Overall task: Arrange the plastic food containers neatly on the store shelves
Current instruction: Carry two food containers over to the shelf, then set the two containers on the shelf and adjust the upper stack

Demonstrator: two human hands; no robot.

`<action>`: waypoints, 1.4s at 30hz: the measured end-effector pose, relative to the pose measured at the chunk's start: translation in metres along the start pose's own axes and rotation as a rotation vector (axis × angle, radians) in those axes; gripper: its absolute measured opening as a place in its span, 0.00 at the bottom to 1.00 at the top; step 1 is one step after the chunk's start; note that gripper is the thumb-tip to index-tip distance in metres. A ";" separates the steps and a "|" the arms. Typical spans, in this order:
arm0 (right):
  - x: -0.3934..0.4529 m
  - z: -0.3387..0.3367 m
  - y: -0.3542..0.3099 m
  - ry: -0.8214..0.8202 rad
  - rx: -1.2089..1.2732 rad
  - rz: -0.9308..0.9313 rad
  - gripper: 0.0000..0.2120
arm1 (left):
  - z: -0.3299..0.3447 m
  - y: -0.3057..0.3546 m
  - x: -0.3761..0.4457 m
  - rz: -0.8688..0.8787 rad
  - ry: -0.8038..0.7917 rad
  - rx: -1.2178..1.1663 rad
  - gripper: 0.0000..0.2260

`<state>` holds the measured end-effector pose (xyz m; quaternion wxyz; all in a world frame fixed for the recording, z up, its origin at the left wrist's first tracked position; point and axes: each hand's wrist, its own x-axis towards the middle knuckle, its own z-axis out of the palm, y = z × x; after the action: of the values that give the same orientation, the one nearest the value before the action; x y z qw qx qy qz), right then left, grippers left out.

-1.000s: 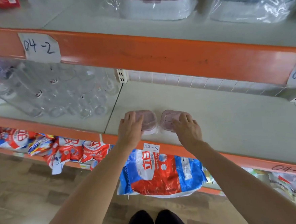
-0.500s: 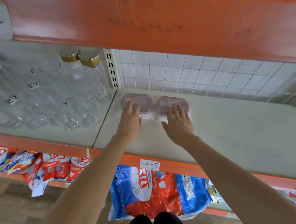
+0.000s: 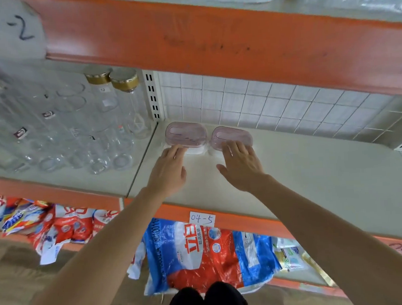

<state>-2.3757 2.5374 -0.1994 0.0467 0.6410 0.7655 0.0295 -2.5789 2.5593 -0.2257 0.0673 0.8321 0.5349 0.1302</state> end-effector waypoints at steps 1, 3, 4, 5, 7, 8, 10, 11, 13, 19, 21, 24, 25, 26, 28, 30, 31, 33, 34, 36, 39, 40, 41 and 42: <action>-0.008 -0.006 -0.007 -0.010 -0.008 -0.021 0.29 | -0.006 0.003 -0.010 -0.009 -0.019 0.005 0.22; -0.023 -0.018 -0.025 -0.063 0.021 -0.043 0.25 | -0.023 0.008 -0.031 -0.014 -0.088 0.002 0.20; -0.030 -0.024 -0.034 -0.093 0.044 -0.049 0.23 | -0.033 0.009 -0.042 -0.018 -0.134 -0.018 0.20; -0.037 -0.031 -0.043 -0.122 0.064 -0.057 0.22 | -0.043 0.010 -0.054 -0.019 -0.183 -0.038 0.19; -0.051 -0.046 -0.061 -0.176 0.093 -0.088 0.21 | -0.066 0.010 -0.078 0.001 -0.281 -0.026 0.19; -0.058 -0.054 -0.069 -0.201 0.105 -0.113 0.21 | -0.077 0.009 -0.089 0.012 -0.317 0.005 0.18; -0.071 -0.071 -0.082 -0.242 0.140 -0.153 0.19 | -0.101 0.007 -0.108 0.023 -0.350 0.060 0.16; -0.078 -0.079 -0.087 -0.257 0.159 -0.154 0.18 | -0.112 0.006 -0.116 0.026 -0.362 0.078 0.15; -0.091 -0.094 -0.099 -0.274 0.175 -0.144 0.16 | -0.131 0.007 -0.132 0.031 -0.380 0.105 0.14; -0.128 -0.129 -0.121 -0.280 0.178 -0.185 0.18 | -0.173 0.022 -0.169 0.006 -0.352 0.110 0.12; -0.137 -0.142 -0.124 -0.267 0.184 -0.208 0.18 | -0.186 0.026 -0.179 -0.005 -0.305 0.113 0.11; -0.159 -0.162 -0.127 -0.260 0.220 -0.229 0.17 | -0.209 0.040 -0.196 0.045 -0.272 0.143 0.11; -0.164 -0.166 -0.126 -0.256 0.223 -0.231 0.18 | -0.213 0.043 -0.197 0.070 -0.276 0.154 0.11; -0.173 -0.172 -0.126 -0.244 0.234 -0.228 0.18 | -0.221 0.049 -0.198 0.091 -0.279 0.176 0.11; -0.195 -0.189 -0.121 -0.223 0.256 -0.215 0.19 | -0.240 0.065 -0.201 0.095 -0.249 0.203 0.10; -0.211 -0.209 -0.111 -0.196 0.257 -0.219 0.19 | -0.256 0.083 -0.200 0.090 -0.176 0.196 0.09; -0.218 -0.221 -0.105 -0.175 0.253 -0.224 0.19 | -0.264 0.092 -0.200 0.105 -0.151 0.198 0.09; -0.230 -0.245 -0.092 -0.120 0.244 -0.221 0.19 | -0.281 0.110 -0.198 0.148 -0.126 0.216 0.09; -0.236 -0.257 -0.085 -0.089 0.239 -0.212 0.19 | -0.289 0.118 -0.197 0.161 -0.113 0.223 0.10; -0.245 -0.282 -0.074 -0.026 0.228 -0.193 0.19 | -0.309 0.131 -0.192 0.178 -0.076 0.214 0.09; -0.255 -0.316 -0.059 0.044 0.208 -0.173 0.19 | -0.341 0.147 -0.181 0.167 -0.006 0.154 0.07; -0.257 -0.326 -0.054 0.073 0.211 -0.165 0.18 | -0.351 0.152 -0.176 0.154 0.008 0.145 0.06; -0.259 -0.335 -0.049 0.100 0.219 -0.152 0.18 | -0.360 0.156 -0.170 0.140 0.022 0.144 0.06; -0.260 -0.343 -0.044 0.122 0.229 -0.135 0.18 | -0.369 0.159 -0.163 0.127 0.038 0.140 0.06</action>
<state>-2.4113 2.2788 0.1460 -0.0714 0.5864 0.8066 -0.0225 -2.6108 2.3345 0.1435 -0.0095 0.8643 0.4902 0.1123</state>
